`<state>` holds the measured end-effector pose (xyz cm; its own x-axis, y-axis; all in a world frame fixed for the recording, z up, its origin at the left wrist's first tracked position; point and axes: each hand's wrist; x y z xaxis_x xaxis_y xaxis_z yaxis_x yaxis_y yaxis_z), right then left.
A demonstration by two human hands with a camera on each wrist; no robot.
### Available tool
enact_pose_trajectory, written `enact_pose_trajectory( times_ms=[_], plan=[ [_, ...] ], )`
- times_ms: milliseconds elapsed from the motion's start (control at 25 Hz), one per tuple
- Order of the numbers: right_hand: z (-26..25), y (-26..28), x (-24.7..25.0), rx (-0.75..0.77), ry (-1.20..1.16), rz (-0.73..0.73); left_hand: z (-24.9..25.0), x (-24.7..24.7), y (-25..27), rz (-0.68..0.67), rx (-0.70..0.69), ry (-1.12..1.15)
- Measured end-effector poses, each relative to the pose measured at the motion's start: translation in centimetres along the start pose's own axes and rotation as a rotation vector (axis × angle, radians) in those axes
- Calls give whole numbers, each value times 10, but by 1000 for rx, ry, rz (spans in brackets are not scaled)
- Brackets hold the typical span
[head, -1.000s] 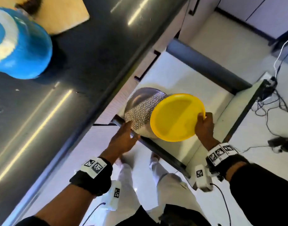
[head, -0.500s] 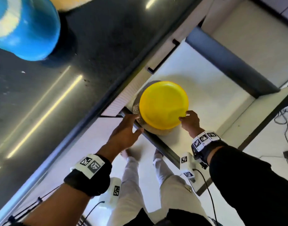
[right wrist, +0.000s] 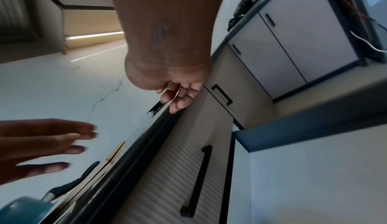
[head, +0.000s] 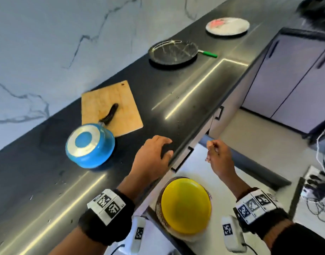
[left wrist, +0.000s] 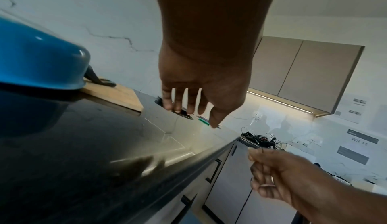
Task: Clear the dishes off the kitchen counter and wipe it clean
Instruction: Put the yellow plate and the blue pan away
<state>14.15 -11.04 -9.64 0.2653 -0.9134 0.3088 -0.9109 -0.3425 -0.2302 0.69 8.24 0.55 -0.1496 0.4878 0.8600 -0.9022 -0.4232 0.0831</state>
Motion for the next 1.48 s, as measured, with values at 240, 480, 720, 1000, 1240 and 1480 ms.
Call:
enact_pose_trajectory(
  times_ms=[240,480,720,1000,1240,1480],
  plan=[
    [-30,18,9,178,248,-125,5,-61,-17,-138,53,-155],
    [-26,73,76,109,226,-67,58,-110,38,-109,-90,-28],
    [16,127,212,73,174,-75,147,-192,90,-118,-87,-2],
    [56,135,386,102,293,-116,280,-267,102,-130,-24,21],
    [55,69,431,206,317,-188,327,-270,66,-48,-32,60],
    [75,-59,418,349,319,-308,326,-248,-40,149,51,87]
  ],
)
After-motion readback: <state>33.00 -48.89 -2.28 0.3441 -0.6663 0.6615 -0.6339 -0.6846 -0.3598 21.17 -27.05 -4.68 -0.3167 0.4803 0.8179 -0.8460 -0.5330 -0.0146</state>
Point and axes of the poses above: each hand's wrist, its own y-axis away from the middle knuckle, its own x-axis out of the back of the hand, z = x × y, and after that the axes turned 9 degrees about x, right-handed
